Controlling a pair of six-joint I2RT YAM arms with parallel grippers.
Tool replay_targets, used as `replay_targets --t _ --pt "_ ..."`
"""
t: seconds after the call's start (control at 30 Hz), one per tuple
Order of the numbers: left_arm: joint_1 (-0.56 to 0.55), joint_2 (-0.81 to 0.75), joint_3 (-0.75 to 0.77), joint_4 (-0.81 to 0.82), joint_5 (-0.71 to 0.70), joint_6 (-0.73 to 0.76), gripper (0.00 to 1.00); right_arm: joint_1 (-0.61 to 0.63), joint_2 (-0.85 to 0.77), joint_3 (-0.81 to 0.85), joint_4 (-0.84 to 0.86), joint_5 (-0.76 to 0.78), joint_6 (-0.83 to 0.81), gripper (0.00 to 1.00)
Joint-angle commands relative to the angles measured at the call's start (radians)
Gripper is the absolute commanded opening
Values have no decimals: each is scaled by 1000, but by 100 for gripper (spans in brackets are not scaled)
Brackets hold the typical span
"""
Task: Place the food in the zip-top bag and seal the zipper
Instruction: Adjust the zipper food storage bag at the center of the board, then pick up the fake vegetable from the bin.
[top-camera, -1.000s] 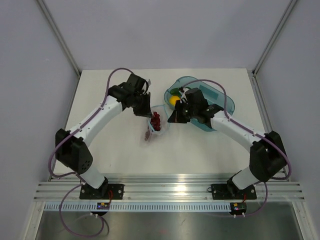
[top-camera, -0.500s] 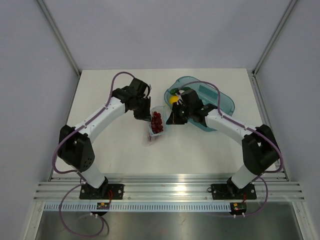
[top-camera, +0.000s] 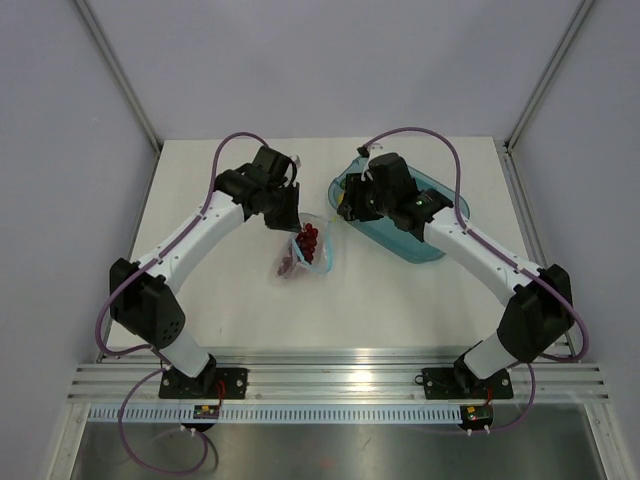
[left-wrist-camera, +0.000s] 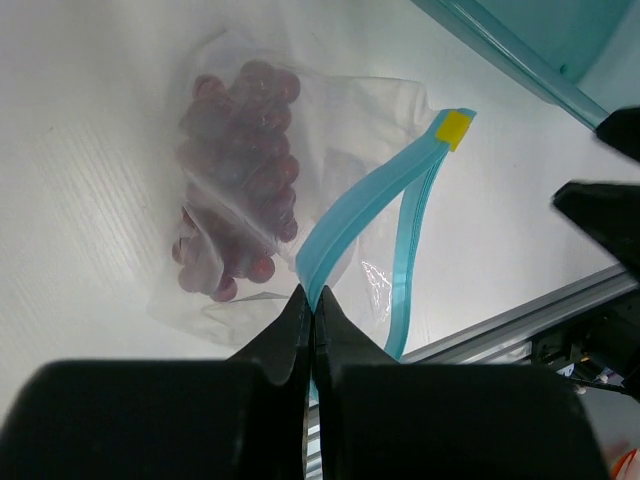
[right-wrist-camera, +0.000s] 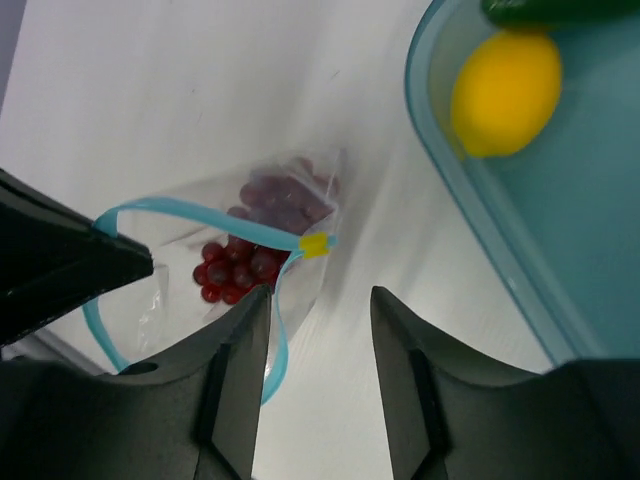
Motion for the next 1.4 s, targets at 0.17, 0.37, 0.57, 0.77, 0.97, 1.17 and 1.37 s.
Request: replay_targets --t 0.17,0.37,0.57,0.77,0.97,1.17,1.37 --pt "-2 -10 92 -2 -37 24 0 -38 218 221 -14 330 -292 56" --pt "10 -2 95 -10 -38 29 0 -85 359 281 92 338 -475 56" --pt "21 7 91 -4 -26 35 0 -201 428 389 -10 159 -218 67" --pt "21 27 89 12 8 35 0 -358 485 357 78 -171 243 67" --pt "24 28 88 12 11 42 0 -384 540 285 296 -287 517 68" --pt "26 19 74 21 17 47 0 -383 625 316 387 -294 683 77" --pt "27 19 62 30 29 53 0 -363 687 386 307 -228 698 81"
